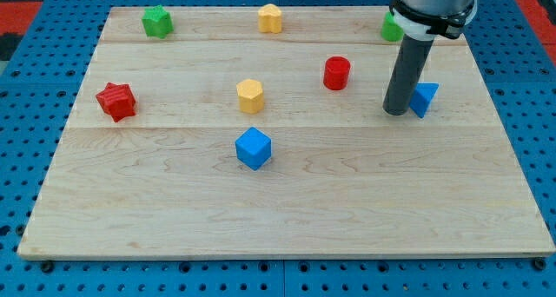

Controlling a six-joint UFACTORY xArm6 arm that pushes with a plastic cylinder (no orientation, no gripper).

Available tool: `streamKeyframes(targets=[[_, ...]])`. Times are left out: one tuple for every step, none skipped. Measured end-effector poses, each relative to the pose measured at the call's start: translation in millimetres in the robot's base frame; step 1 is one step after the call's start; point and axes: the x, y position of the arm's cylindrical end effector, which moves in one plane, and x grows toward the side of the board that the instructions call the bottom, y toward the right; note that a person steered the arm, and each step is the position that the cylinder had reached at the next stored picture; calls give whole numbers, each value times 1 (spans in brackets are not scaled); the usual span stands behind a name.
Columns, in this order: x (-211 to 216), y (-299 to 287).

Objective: Slide the red circle to the bottom left

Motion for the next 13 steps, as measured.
streamKeyframes(targets=[[28, -8], [39, -28], [39, -37], [50, -88], [51, -115], [-11, -108], [-62, -42], [-100, -34], [-79, -109], [-13, -176], [26, -241], [31, -306], [26, -286]])
